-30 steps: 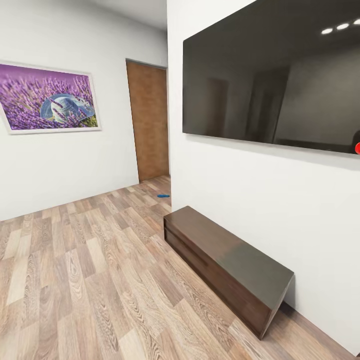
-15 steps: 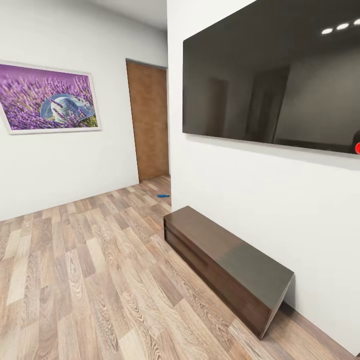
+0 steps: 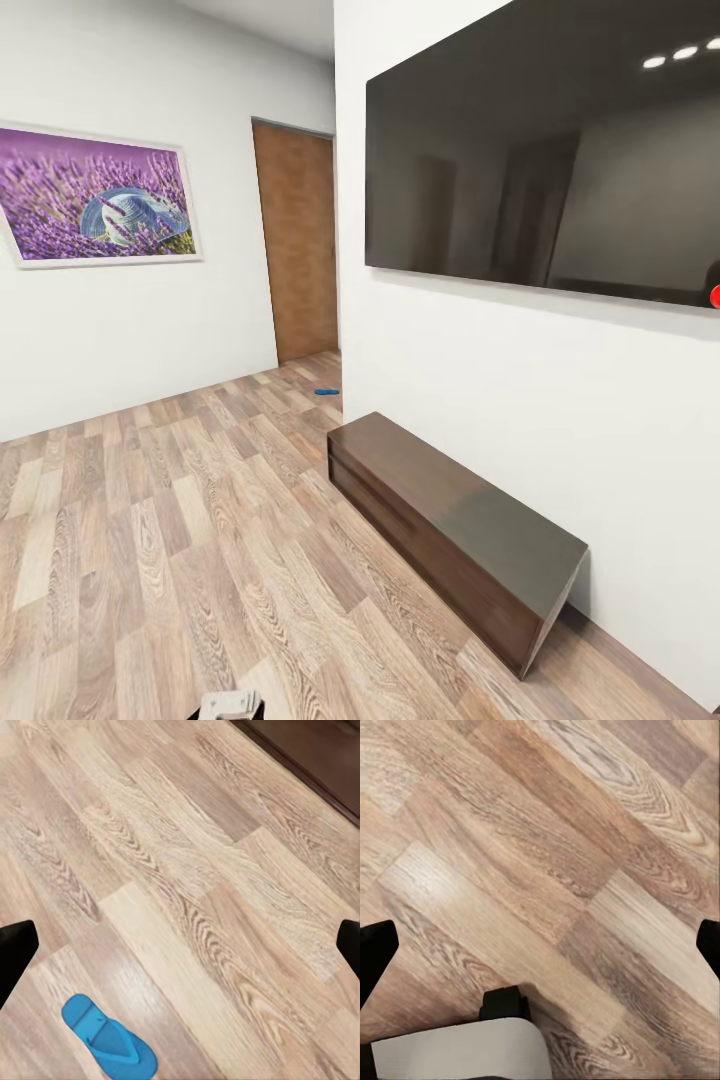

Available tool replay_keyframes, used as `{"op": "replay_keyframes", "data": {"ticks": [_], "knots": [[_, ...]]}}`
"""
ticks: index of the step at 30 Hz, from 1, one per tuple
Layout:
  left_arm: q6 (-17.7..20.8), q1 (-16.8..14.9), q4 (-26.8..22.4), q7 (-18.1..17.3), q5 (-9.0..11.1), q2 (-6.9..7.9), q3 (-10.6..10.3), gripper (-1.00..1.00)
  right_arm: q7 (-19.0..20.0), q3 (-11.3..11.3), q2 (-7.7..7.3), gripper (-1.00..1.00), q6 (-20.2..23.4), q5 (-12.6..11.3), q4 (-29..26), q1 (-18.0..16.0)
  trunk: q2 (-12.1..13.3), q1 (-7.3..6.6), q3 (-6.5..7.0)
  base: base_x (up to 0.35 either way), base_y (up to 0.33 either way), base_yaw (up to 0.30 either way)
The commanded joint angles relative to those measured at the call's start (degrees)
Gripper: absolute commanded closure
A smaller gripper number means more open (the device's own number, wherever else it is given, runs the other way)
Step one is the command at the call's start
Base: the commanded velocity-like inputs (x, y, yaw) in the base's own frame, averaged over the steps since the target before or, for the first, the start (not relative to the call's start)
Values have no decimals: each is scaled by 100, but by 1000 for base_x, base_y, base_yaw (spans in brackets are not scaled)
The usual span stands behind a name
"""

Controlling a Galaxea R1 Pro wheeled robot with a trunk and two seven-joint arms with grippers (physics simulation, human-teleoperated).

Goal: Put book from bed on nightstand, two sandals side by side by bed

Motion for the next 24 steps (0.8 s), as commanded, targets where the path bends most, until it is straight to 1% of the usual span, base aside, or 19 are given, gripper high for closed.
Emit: {"op": "replay_keyframes", "data": {"ticks": [1,2,4,5,7,9,12,24], "knots": [[-1,-1,-7,1,43,-1,29,-100,6,-116,-6,-100,-1,-4,3,-2,-3,0,-5,0,0,0],[0,0,-13,5,132,0,100,-100,13,-298,-21,-100,-1,-4,9,-3,-3,0,-5,0,0,0],[1,0,-16,4,238,5,192,-100,18,-446,-33,-100,0,-5,13,-3,-3,0,-5,0,0,0],[0,0,-17,4,339,7,293,-100,21,-557,-40,-100,1,-7,16,-3,-3,0,-5,0,0,0],[-4,0,-19,2,447,10,418,-100,24,-650,-47,-100,1,-8,22,-3,-3,0,-5,0,0,0],[-5,0,-19,-2,507,11,494,-100,25,-698,-46,-100,-1,-9,27,-3,-3,0,-5,0,0,0],[-10,0,-13,-5,555,7,538,-100,27,-735,-38,-100,-2,-1,29,-3,-3,0,-5,0,0,0],[-16,0,-11,-6,570,3,548,-100,27,-748,-36,-100,-2,8,29,-3,-3,0,-5,0,0,0]]}}
